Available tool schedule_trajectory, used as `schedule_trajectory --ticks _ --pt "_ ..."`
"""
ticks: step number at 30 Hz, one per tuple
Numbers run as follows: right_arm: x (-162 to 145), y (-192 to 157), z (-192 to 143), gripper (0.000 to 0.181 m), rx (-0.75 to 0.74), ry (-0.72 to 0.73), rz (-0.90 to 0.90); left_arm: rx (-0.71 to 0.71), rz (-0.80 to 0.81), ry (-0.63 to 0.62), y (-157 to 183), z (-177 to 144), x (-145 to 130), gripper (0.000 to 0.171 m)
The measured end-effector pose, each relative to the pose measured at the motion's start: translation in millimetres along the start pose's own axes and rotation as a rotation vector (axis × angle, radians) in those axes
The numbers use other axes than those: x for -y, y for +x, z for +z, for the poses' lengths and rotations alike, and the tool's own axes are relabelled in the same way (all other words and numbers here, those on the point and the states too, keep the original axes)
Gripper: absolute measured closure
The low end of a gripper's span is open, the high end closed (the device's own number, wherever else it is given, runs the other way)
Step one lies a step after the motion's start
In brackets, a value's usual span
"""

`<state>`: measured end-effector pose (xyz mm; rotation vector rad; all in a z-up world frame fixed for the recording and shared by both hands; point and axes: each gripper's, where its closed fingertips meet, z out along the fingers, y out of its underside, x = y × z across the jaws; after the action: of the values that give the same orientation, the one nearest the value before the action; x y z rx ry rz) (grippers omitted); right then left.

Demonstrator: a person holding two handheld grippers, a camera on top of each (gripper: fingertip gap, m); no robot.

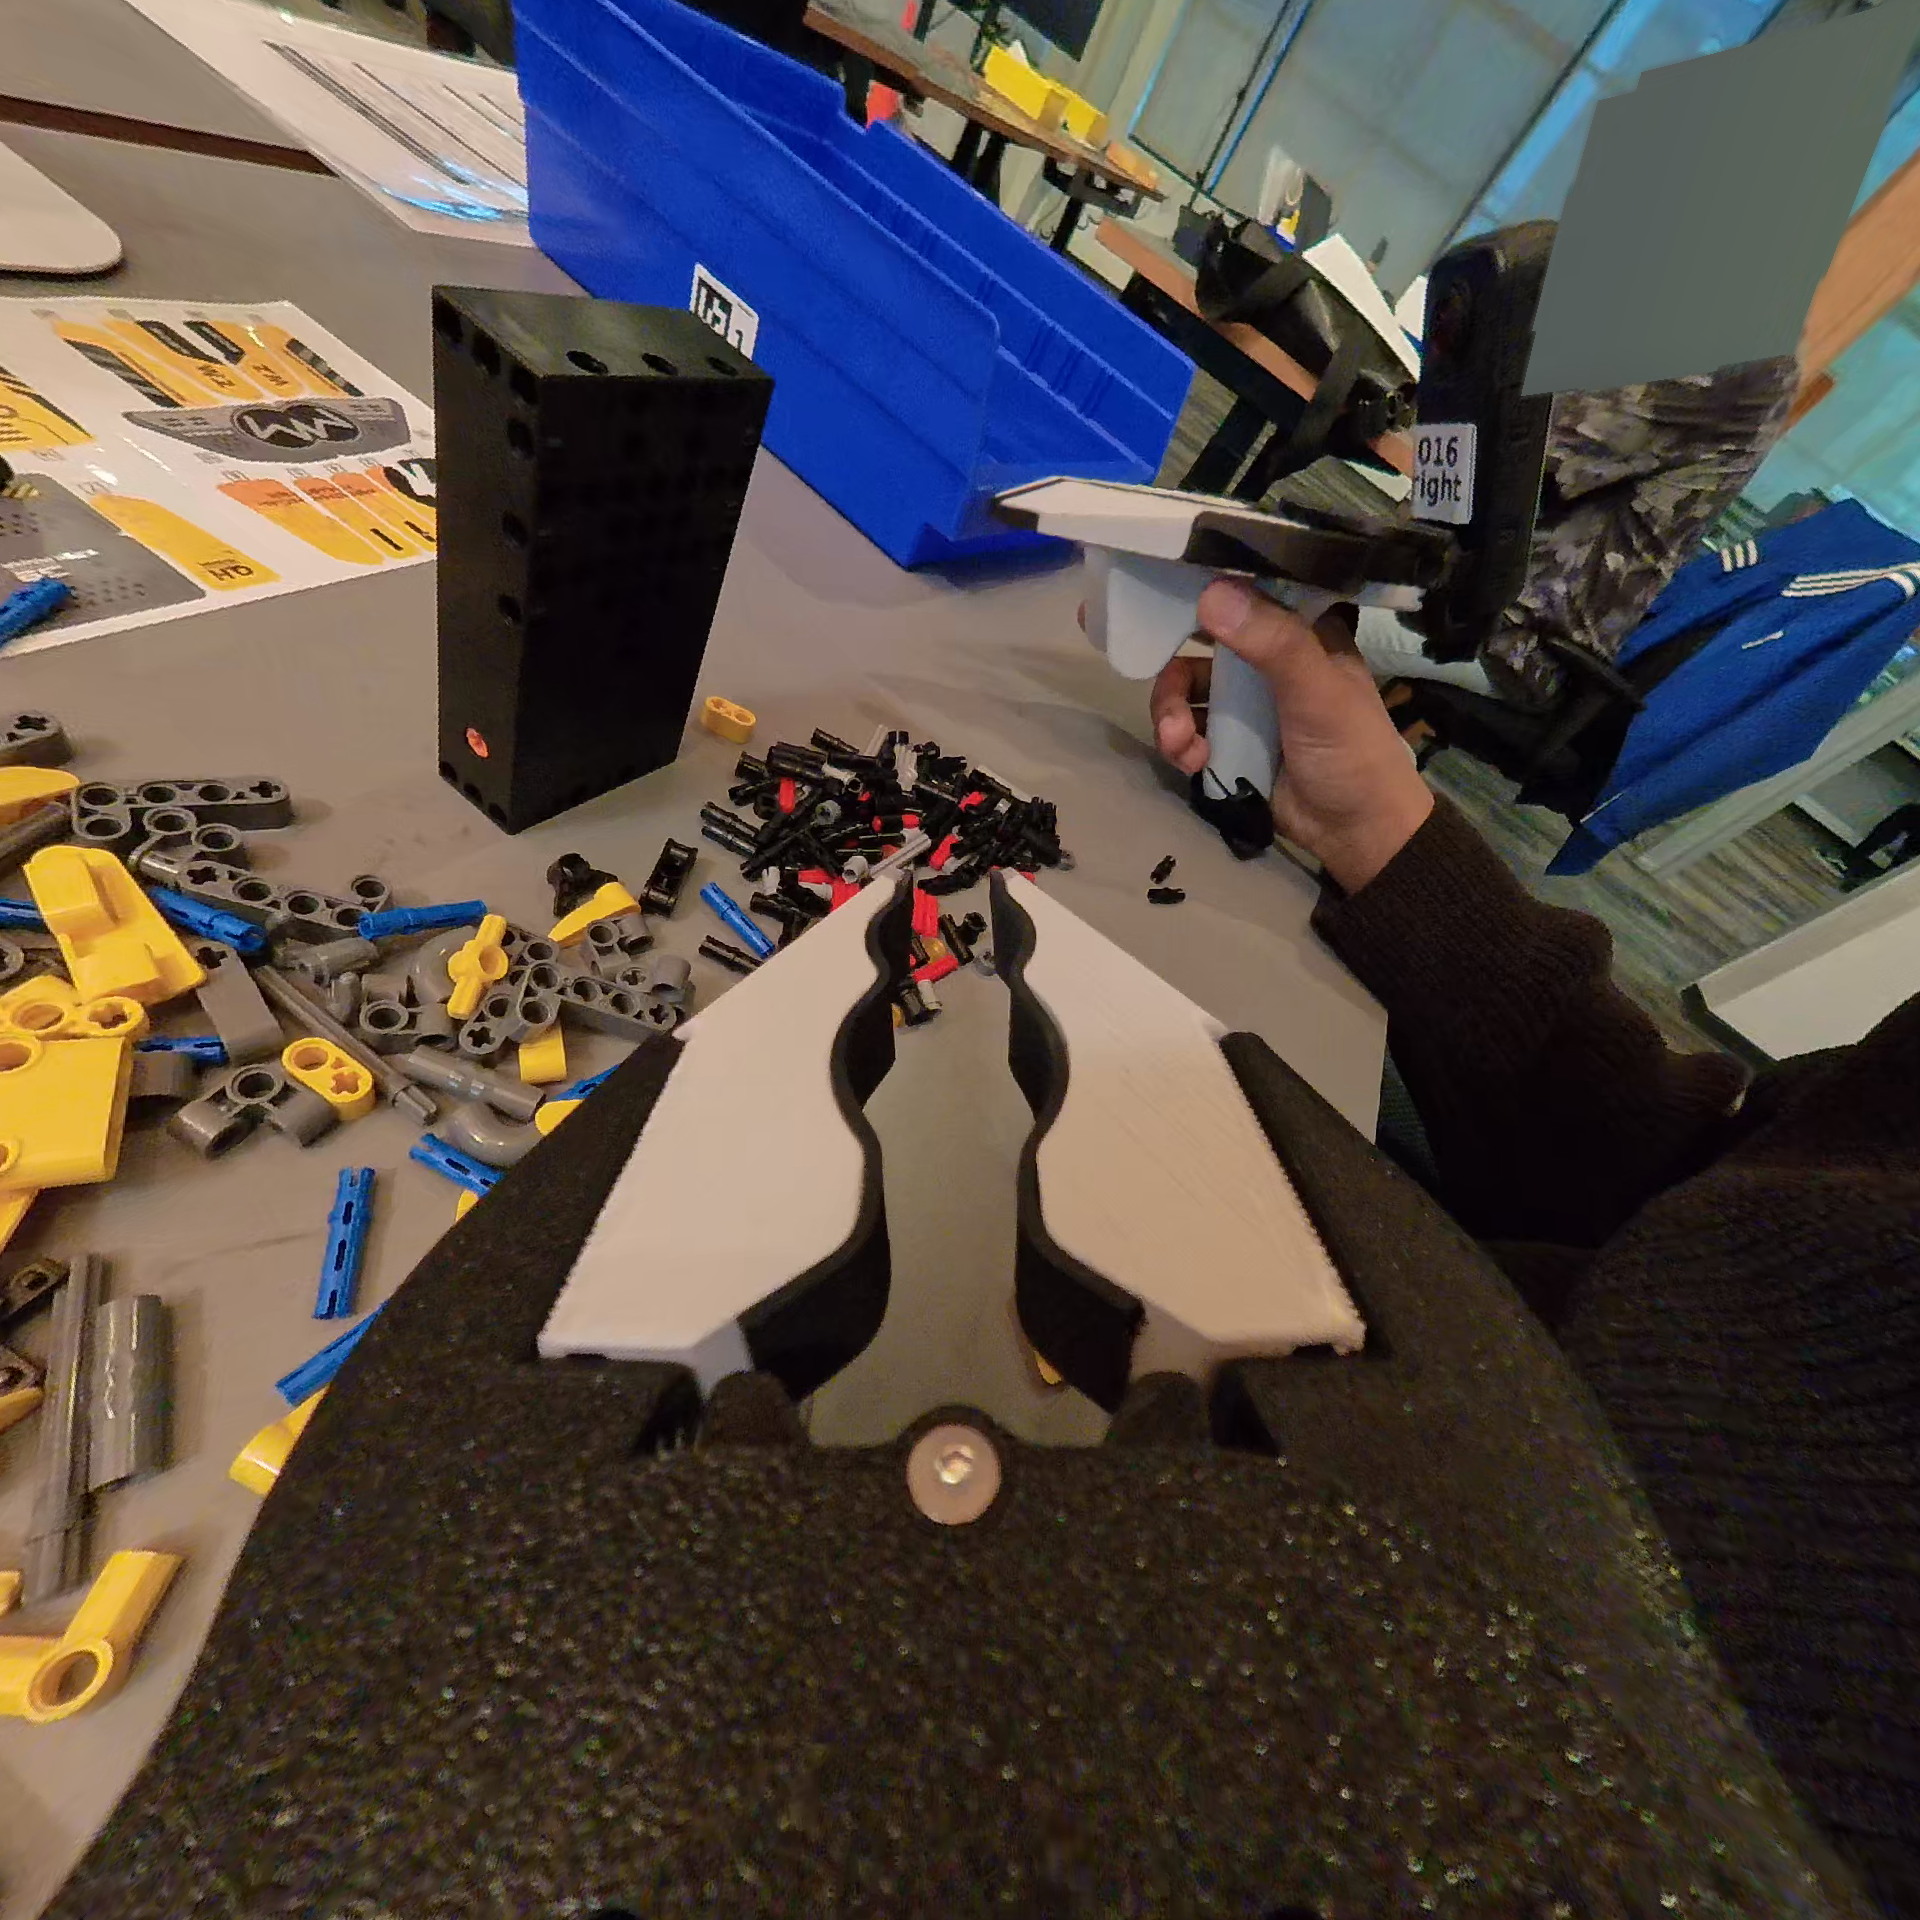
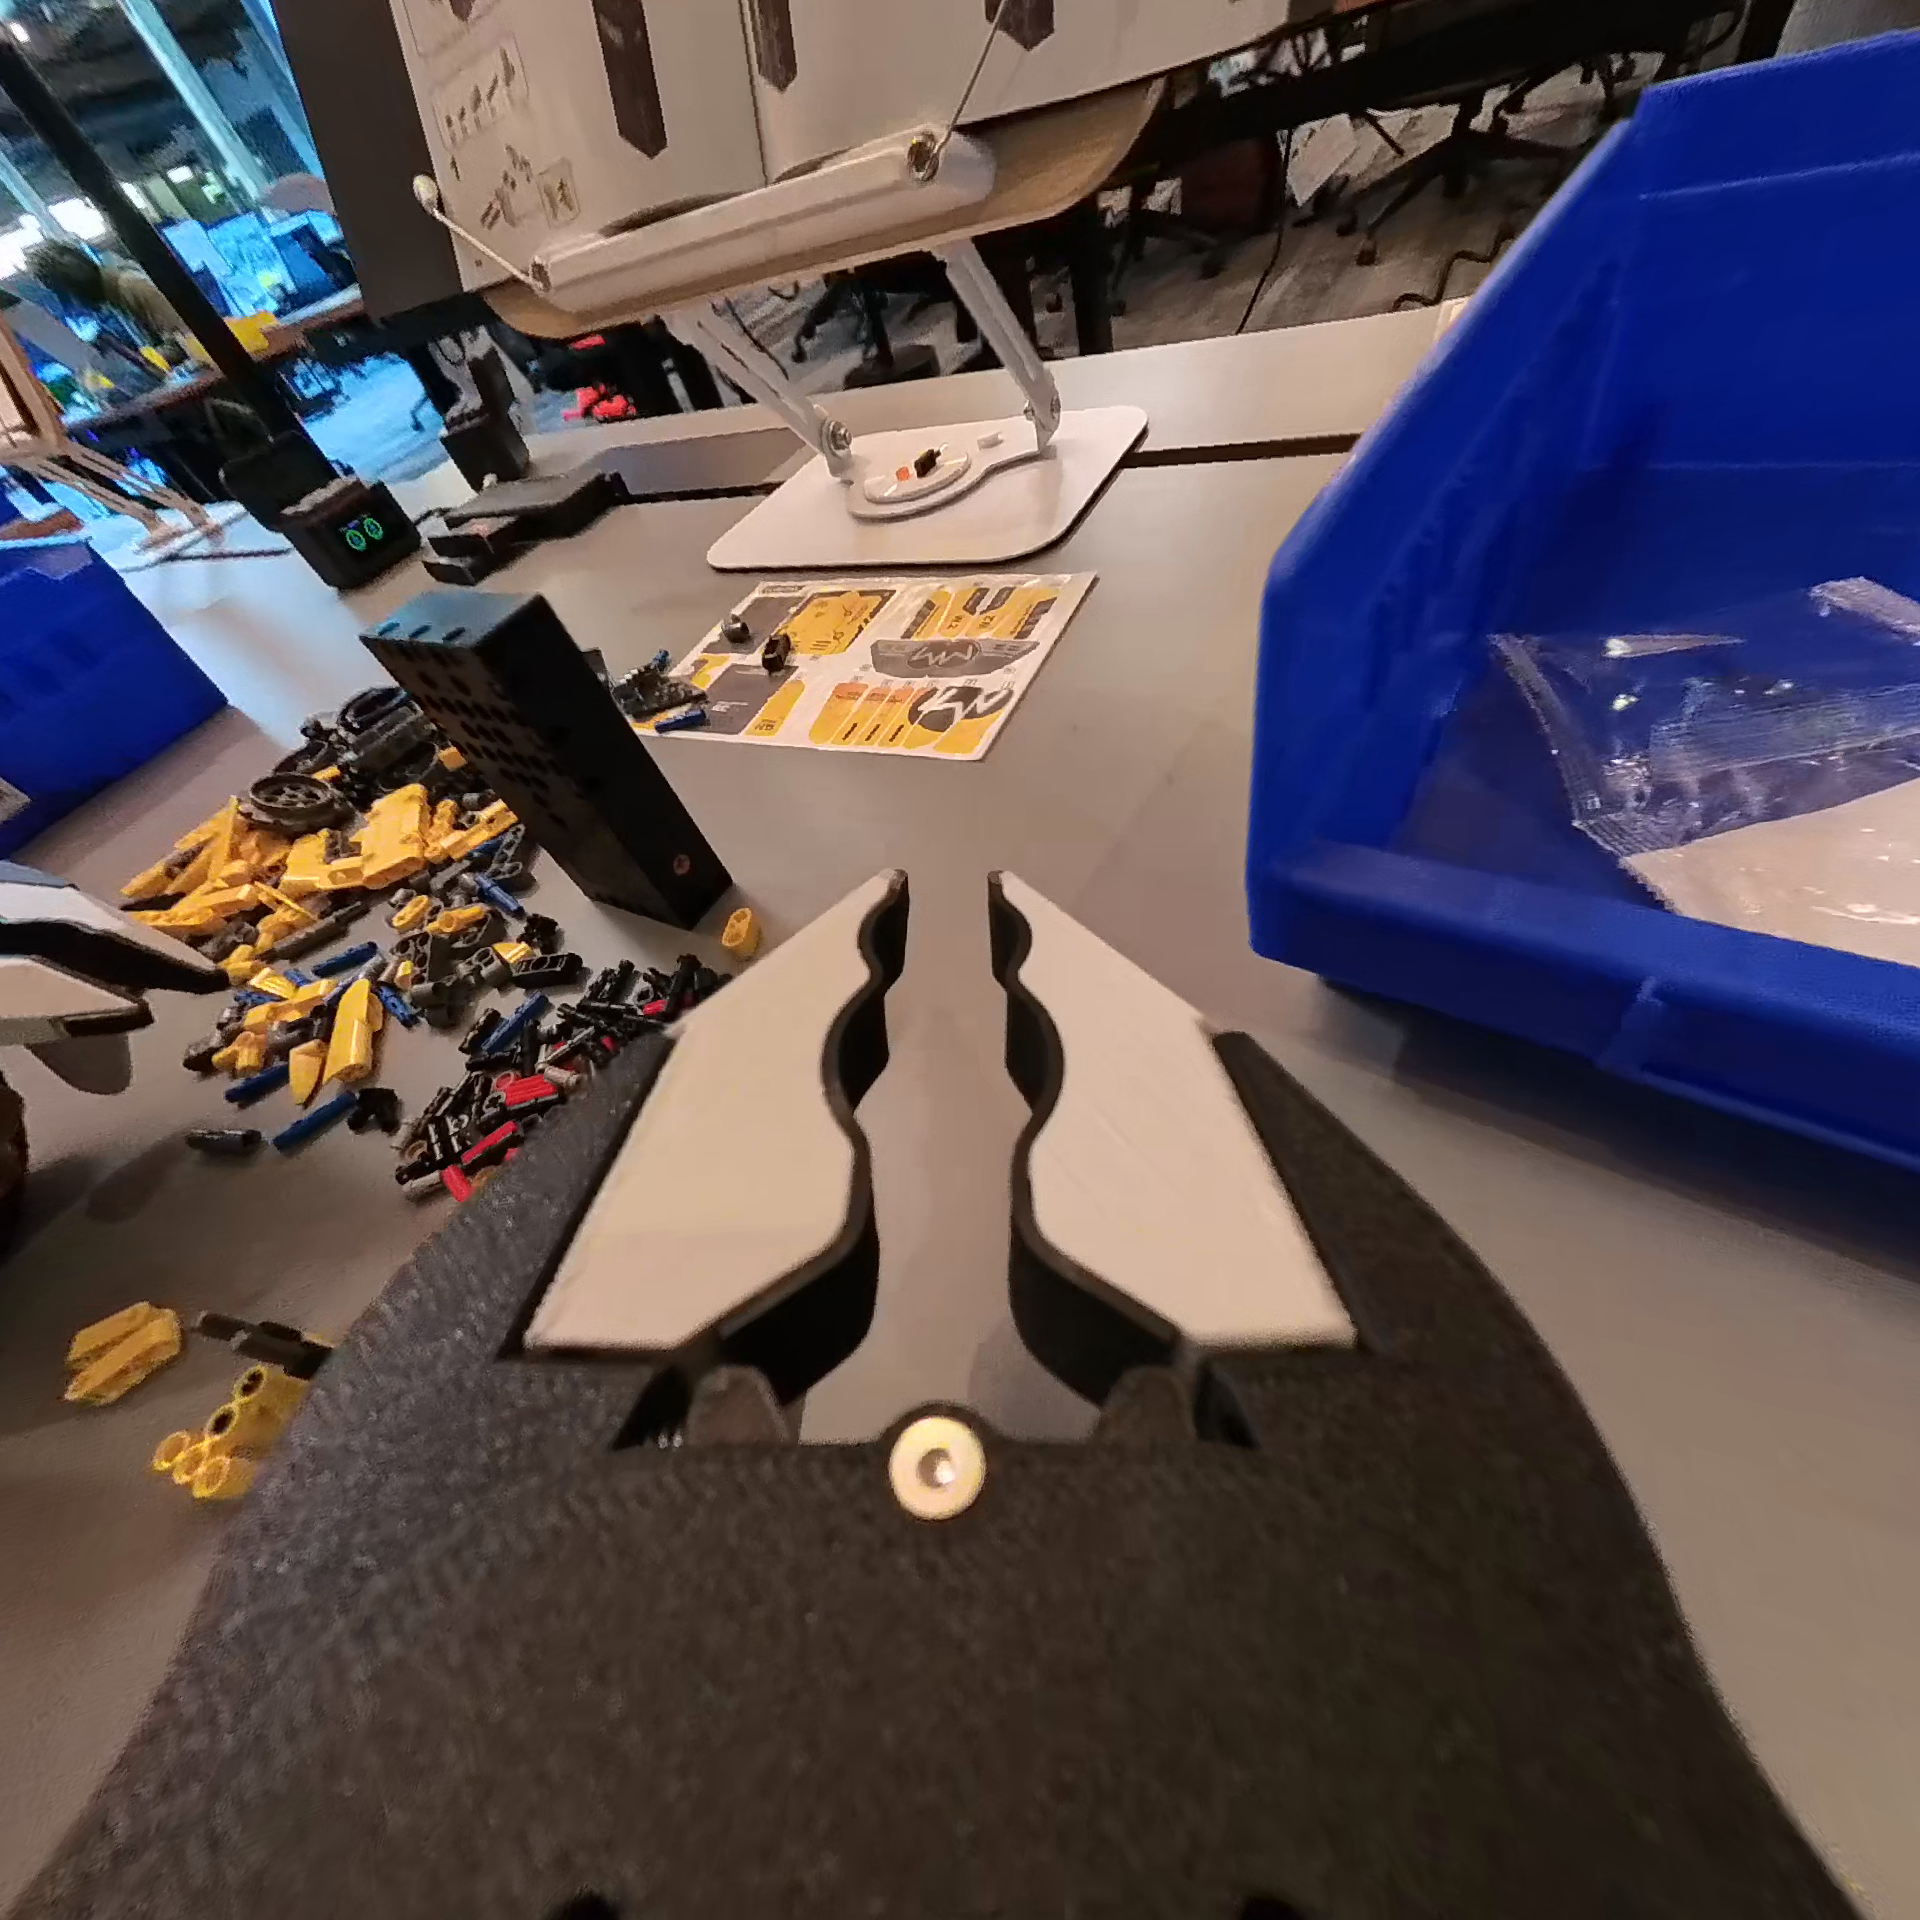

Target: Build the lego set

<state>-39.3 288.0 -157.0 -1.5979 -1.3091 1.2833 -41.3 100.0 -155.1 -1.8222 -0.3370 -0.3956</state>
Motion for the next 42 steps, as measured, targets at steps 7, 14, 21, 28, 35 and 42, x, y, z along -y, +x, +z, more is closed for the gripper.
schedule_trajectory --ticks 7,14,21,28,35,42 --pt "3.7 1.2 -2.6 0.166 0.042 0.029 0.06 -0.01 -0.012 0.011 -0.1 -1.3 1.5 0.157" --pt "3.1 1.2 -0.5 0.165 0.042 0.021 0.059 -0.011 -0.012 0.017 0.0 -2.0 2.4 0.157" --pt "7.8 1.2 -2.8 0.165 0.024 0.055 0.029 -0.003 -0.004 0.027 -0.1 -3.0 3.6 0.157" --pt "16.9 3.1 -11.1 0.157 -0.024 0.129 -0.012 0.011 0.017 0.037 0.6 -4.0 4.8 0.157" --pt "2.2 -37.8 -30.5 0.15 0.107 0.045 -0.054 0.014 0.068 0.051 9.9 -13.5 3.9 0.157" --pt "-79.2 -72.4 -82.8 0.152 0.116 -0.253 -0.357 0.05 0.032 -0.037 28.5 -43.1 -32.0 0.157"
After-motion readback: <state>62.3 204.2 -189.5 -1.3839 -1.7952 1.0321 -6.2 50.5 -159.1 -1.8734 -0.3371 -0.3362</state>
